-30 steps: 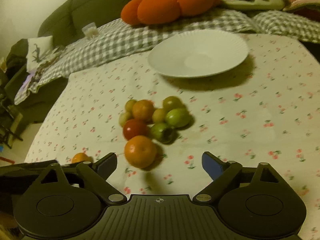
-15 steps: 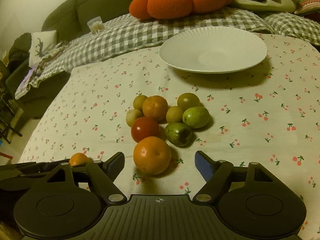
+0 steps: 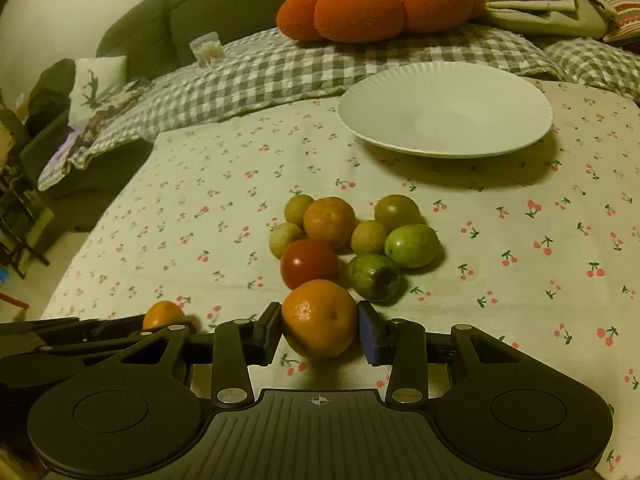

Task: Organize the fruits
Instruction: 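Carry both tangerines to the white plate and release them there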

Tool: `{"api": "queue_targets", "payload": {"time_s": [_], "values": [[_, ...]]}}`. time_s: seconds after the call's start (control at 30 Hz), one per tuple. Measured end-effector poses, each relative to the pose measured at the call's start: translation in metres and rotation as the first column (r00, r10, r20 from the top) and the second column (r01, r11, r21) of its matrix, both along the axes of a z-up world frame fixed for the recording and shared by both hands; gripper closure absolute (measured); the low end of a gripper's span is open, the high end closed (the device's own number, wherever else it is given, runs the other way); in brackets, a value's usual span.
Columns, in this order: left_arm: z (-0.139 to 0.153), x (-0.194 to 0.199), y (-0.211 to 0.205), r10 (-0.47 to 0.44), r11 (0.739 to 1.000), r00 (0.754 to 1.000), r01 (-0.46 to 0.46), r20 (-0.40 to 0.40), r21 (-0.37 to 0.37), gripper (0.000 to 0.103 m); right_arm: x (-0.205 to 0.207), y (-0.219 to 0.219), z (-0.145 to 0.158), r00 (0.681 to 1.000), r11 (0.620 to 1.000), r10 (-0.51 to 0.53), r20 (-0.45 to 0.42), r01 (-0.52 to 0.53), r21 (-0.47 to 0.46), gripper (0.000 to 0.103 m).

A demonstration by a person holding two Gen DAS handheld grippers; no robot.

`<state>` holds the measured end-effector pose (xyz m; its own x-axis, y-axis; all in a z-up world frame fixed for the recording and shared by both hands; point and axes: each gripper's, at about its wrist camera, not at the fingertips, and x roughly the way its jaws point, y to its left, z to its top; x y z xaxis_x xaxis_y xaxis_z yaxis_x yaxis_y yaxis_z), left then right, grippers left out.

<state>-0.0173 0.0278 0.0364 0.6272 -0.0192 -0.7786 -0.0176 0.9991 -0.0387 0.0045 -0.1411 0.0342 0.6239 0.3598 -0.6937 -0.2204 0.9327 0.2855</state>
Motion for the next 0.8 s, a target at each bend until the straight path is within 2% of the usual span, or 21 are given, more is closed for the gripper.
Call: {"api": "queue_targets", "payload": {"time_s": [0.43,0.6,0.8], "values": [[0.022,0.011,-0.009,-0.038,0.999,0.995,0.038,0.096,-0.003,0.072,0.003,-0.022,0.033,0.998,0.999,-0.028,0.048,0.027,0.026,0.065],[0.032,0.026,-0.021,-0.080,0.997,0.987,0.076,0.142,0.030,0.072,0.013,-0.037,0.044,0.996,0.999,-0.053,0.069,0.052,0.012,0.065],[0.042,0.051,-0.033,-0.133,0.991,0.976,0.136,0.171,-0.008,0.072,0.033,-0.063,0.053,0.992,0.995,-0.102,0.072,0.103,0.002,0.065]]}}
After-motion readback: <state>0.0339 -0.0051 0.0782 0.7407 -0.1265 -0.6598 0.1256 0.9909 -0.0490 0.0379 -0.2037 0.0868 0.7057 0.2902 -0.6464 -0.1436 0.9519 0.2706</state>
